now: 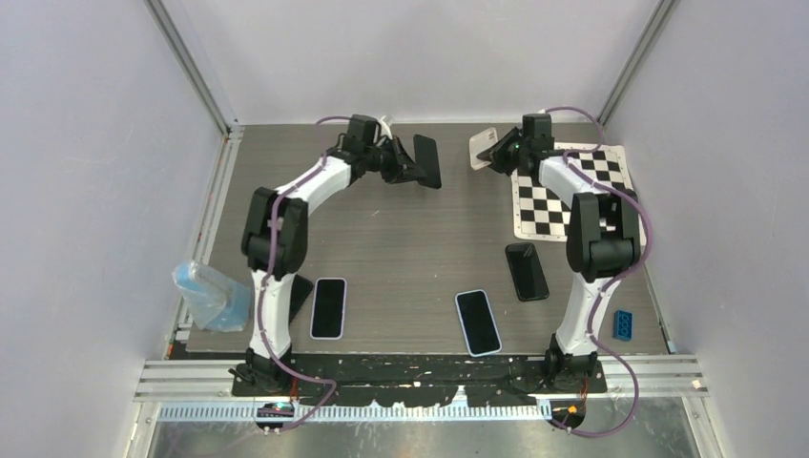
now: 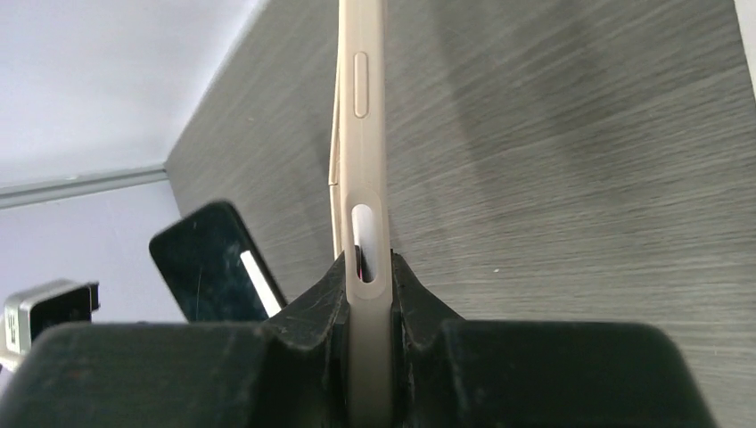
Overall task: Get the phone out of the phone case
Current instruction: Place the phone case at the center of the board.
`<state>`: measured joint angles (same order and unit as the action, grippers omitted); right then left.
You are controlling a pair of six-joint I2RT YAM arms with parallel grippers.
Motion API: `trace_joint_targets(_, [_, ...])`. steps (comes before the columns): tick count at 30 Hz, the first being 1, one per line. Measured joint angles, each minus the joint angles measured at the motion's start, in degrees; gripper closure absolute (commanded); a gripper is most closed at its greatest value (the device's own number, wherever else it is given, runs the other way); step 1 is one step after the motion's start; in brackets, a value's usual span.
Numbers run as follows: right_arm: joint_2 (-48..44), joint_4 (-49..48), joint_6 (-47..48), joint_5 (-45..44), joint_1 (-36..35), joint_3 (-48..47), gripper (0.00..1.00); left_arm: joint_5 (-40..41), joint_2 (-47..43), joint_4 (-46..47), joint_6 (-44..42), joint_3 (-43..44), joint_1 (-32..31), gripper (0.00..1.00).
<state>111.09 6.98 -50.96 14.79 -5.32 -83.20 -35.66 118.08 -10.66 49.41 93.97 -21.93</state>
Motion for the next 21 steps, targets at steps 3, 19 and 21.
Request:
trace_joint_targets(3, [4.0,-0.1,0.0,1.9,0.2,-0.3,0.86,0.4,8.4,-0.4,-0.4,6.4,-1.2,1.00])
trace_joint_targets(19, [12.9,-9.9,2.9,8.1,1.8,2.1,0.79,-6.5,31.8,7.6,9.1,24.8,-2.6,0.99])
trace_joint_targets(21, [13.3,-9.6,3.4,8.3,2.4,2.1,0.66,-6.9,32.3,8.3,9.9,25.2,-2.6,0.92])
